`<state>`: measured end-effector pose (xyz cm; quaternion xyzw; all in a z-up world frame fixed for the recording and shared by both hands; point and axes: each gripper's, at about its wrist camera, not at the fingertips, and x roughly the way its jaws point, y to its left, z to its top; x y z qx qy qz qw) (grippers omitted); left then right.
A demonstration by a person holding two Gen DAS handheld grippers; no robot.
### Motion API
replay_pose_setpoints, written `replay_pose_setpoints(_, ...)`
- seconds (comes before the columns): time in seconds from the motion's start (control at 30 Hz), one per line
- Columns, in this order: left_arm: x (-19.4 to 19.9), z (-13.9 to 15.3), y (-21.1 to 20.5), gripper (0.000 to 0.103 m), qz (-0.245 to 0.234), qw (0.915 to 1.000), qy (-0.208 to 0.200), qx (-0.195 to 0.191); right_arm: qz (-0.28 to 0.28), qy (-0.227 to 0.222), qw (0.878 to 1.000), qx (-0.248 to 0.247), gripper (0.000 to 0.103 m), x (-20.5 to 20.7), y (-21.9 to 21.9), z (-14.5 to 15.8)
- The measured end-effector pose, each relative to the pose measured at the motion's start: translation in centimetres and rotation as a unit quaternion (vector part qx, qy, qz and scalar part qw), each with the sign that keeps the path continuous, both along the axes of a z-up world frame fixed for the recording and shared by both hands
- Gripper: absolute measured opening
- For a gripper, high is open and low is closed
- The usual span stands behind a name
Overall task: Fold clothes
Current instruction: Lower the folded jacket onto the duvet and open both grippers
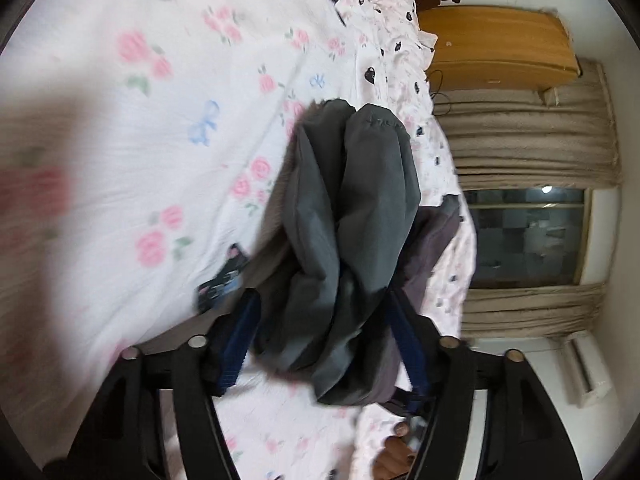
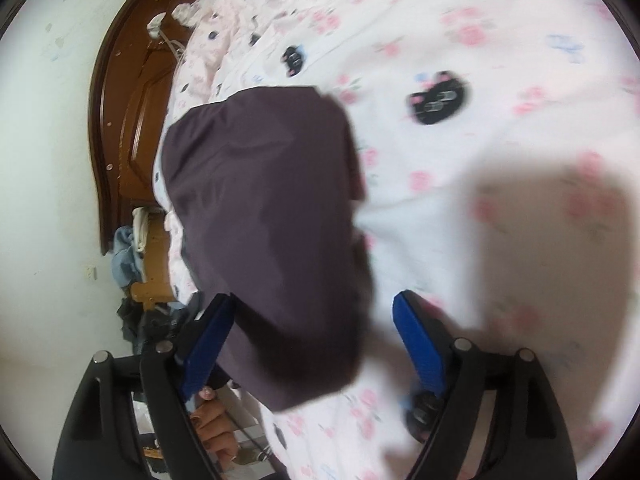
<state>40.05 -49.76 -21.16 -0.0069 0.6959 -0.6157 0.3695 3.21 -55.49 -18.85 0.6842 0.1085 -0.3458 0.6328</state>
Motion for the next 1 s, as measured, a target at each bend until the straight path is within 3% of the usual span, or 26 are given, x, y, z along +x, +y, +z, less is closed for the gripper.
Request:
replay_pose_setpoints(0.07, 0.5, 0.5, 0.7, 0.063, 0.014, 0.9992, -0.036, 0.012, -0.011, 0.013, 1.0, 0.001, 0.083, -1.0, 1.0, 0.0)
replay_pose_setpoints(0.23, 2.3, 1.5, 3.1, 0.07, 0.063, 0.9943, -0.086, 0.001, -0.038, 0.051, 0.998, -0.003, 0.084, -3.5, 3.5, 0.3)
replay_pose_setpoints(0.43, 1.7, 5.1, 4.5, 0.074, 0.103, 0.9652, -0.237, -0.04, -0.083, 0.137, 0.986, -0.037, 0.084, -4.5, 6.8, 1.8)
replay_pose_setpoints(0.57, 0.1, 8.3, 6.5, 0.074, 0.107, 0.9252, -0.348, -0.106, -0.125, 0.224, 0.962, -0.098, 0.084, -5.4, 11.1, 4.0)
replay_pose_setpoints(0.63, -1.0, 10.1, 7.7, 0.074, 0.108, 0.8991, -0.399, -0.144, -0.127, 0.269, 0.943, -0.151, 0.084, -4.3, 13.5, 5.8)
replay_pose_setpoints(0.7, -2.2, 11.9, 8.6, 0.074, 0.106, 0.8805, -0.428, -0.175, -0.127, 0.315, 0.917, -0.207, 0.087, -3.1, 16.1, 7.8)
replay_pose_setpoints(0.73, -2.8, 12.6, 9.1, 0.074, 0.103, 0.8724, -0.44, -0.187, -0.125, 0.336, 0.903, -0.237, 0.093, -2.3, 17.7, 8.8)
replay_pose_setpoints(0.8, -3.8, 13.1, 10.9, 0.074, 0.085, 0.8587, -0.46, -0.21, -0.121, 0.35, 0.886, -0.279, 0.103, -0.6, 20.1, 10.4)
replay_pose_setpoints(0.87, -4.5, 13.2, 12.6, 0.074, 0.07, 0.8533, -0.468, -0.22, -0.109, 0.339, 0.878, -0.319, 0.103, 1.2, 22.6, 11.8)
replay_pose_setpoints(1.0, -4.4, 13.2, 17.7, 0.074, 0.05, 0.866, -0.443, -0.226, -0.091, 0.331, 0.864, -0.367, 0.103, 3.8, 26.3, 14.0)
